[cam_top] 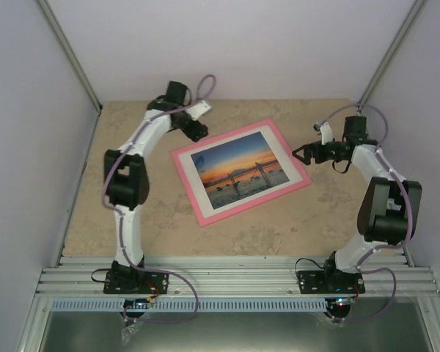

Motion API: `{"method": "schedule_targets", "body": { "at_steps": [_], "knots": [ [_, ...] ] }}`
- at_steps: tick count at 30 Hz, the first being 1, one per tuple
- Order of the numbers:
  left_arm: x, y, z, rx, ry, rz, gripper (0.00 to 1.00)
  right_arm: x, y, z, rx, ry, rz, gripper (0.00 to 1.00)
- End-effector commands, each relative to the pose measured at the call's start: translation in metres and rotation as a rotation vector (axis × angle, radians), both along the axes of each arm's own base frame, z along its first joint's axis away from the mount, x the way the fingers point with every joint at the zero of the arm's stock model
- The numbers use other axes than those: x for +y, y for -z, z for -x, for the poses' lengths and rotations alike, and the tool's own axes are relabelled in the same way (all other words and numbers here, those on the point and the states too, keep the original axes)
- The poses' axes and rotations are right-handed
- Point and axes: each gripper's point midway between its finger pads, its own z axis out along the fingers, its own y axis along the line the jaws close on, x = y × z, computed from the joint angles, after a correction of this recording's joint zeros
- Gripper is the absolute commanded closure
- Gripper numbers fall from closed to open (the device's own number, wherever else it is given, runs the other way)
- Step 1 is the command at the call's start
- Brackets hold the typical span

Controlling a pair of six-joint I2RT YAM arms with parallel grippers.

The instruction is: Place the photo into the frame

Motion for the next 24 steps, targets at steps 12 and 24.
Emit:
{"method": "schedule_targets", "body": {
  "at_steps": [12, 24],
  "knots": [
    [0.098, 0.001, 0.172, 0.225, -0.387, 0.29, 0.11, -0.031, 0.061, -0.077, 0.194, 0.049, 0.038, 0.03],
    [0.092, 0.078, 0.189, 0.433, -0.363, 0.263, 0.17, -0.009, 0.12, -0.05, 0.388, -0.012, -0.101, 0.06]
  ]
}}
